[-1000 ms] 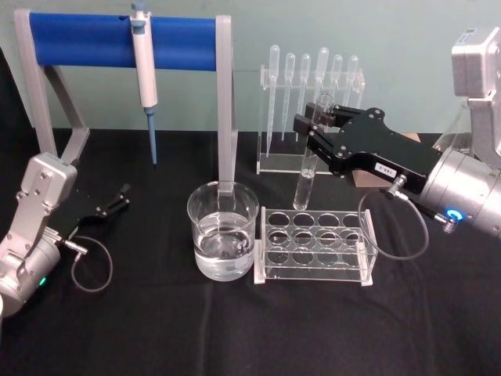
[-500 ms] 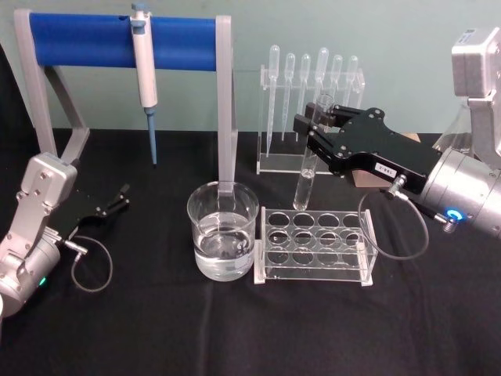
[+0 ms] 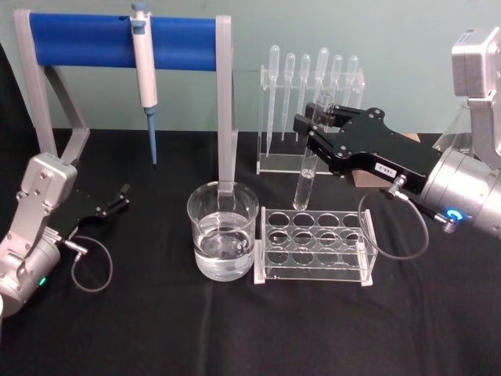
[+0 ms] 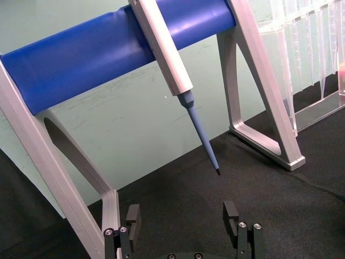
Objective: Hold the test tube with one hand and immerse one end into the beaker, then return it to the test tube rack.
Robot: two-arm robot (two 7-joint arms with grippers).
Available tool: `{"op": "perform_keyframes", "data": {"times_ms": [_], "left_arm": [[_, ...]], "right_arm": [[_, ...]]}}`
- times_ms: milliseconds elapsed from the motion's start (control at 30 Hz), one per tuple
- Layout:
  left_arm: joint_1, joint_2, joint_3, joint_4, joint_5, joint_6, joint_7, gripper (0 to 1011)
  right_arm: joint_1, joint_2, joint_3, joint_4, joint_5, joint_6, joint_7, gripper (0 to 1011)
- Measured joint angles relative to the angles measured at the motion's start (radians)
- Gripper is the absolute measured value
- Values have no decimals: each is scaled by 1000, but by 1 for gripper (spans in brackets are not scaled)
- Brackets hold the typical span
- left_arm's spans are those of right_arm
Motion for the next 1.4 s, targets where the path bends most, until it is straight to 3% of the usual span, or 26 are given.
{"op": "perform_keyframes", "data": {"times_ms": [333,767,1000,1200,1400], "left_arm": [[0,0,0,0,0,0,0,1000],[0,0,0,0,0,0,0,1000],[0,0,0,0,0,0,0,1000],[0,0,0,0,0,0,0,1000],[0,0,0,0,0,0,0,1000]], "right_arm": [[0,0,0,-1,0,0,1,224],[35,-22,-45,-81,-8,43,17,225],[69,-60,-95,-86,-28,64,10,225],[106,-119,-147,-28,-68,58,2,225],[129,-161,-171,35,-102,45,-3,224]]}}
